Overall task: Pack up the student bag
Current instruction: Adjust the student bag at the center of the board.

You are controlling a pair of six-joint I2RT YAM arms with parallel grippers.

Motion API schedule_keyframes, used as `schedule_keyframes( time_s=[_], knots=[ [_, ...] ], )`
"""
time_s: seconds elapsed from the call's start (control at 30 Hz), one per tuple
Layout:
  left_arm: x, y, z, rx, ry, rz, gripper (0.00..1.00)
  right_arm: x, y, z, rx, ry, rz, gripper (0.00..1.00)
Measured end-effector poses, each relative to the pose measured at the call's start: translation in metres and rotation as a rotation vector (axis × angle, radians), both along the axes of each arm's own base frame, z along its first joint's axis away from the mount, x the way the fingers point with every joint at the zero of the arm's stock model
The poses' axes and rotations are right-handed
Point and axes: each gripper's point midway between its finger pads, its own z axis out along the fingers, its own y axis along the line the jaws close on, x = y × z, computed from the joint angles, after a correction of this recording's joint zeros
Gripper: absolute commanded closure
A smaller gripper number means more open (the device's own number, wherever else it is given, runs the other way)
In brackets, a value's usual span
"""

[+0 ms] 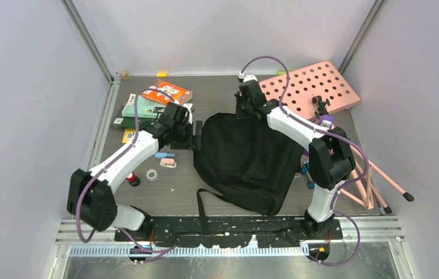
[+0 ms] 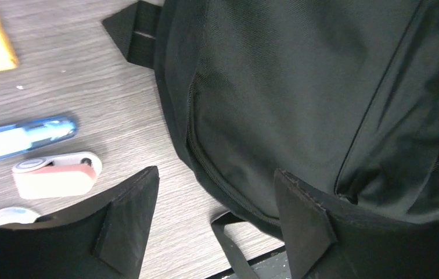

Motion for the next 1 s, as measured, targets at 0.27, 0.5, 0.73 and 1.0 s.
schedule_keyframes(
  time_s=[0.27, 0.5, 0.73, 1.0],
  knots=[
    [0.004, -0.005, -0.043, 0.003, 0.130, -0.020, 0.38, -0.003, 0.003, 0.000, -0.015, -0.003, -0.001, 1.00],
    [-0.002, -0.013, -0.062, -0.014, 0.217, -0.049, 0.78, -0.008, 0.009, 0.001, -0.033, -0.008, 0.016, 1.00],
    [-0.003, -0.025, -0.072, -0.051, 0.279, -0.104, 1.00, -0.005, 0.028, 0.011, -0.031, -0.031, 0.041, 1.00],
    [-0.004, -0.026, -0.069, -0.060, 0.272, -0.115, 1.00, -0.002, 0.063, -0.003, -0.037, -0.022, 0.091, 1.00]
  ],
)
